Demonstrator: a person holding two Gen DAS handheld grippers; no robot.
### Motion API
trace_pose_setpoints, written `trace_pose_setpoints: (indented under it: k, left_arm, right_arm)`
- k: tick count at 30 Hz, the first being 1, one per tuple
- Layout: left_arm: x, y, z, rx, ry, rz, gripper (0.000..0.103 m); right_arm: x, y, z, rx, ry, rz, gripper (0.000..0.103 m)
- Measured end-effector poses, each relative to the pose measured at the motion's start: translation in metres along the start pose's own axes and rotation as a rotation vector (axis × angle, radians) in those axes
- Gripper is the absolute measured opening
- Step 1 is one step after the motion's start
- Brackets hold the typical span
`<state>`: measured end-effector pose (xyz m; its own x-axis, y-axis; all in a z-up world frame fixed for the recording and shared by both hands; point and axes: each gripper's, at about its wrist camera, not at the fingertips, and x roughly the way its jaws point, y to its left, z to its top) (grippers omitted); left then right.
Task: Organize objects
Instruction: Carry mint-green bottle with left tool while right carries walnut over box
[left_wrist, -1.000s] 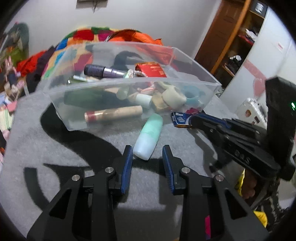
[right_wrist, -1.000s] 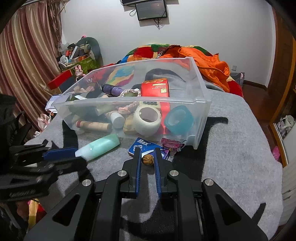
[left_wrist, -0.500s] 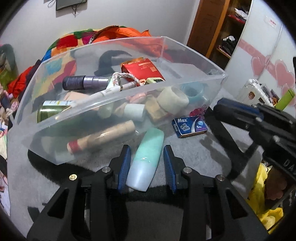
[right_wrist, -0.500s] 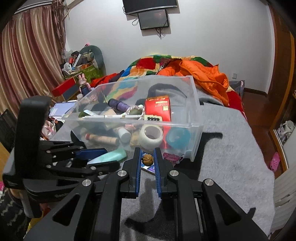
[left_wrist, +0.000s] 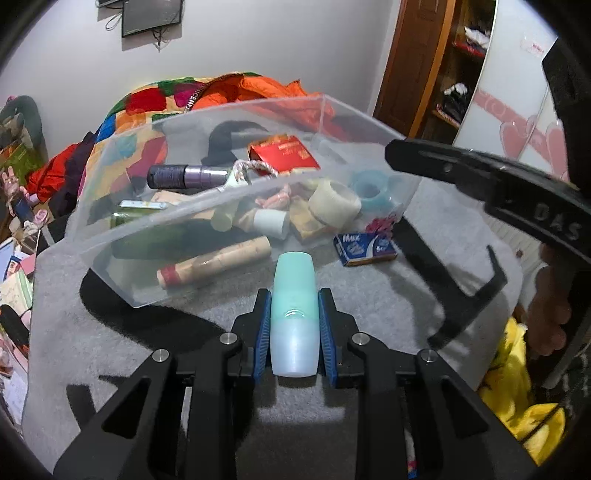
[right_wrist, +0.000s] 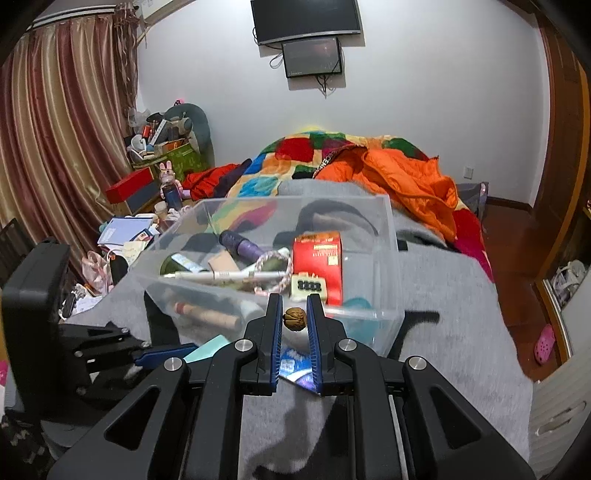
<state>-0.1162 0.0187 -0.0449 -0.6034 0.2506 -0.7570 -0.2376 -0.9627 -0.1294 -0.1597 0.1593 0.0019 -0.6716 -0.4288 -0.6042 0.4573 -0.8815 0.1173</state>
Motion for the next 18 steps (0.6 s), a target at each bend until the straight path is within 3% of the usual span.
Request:
trace_pose_setpoints:
  k: [6, 18]
  left_arm:
    - [-0.021, 0.007, 0.008, -0.04, -0.051, -0.03, 0.025]
    - [-0.048, 0.025, 0.037, -0.075, -0.147, 0.034, 0.025]
  right_arm:
    - [0.0, -0.005, 0.011, 0.012, -0.026, -0.004, 0.012]
    - [0.007, -0.008, 0.03, 0.02, -0.047, 0.001, 0.012]
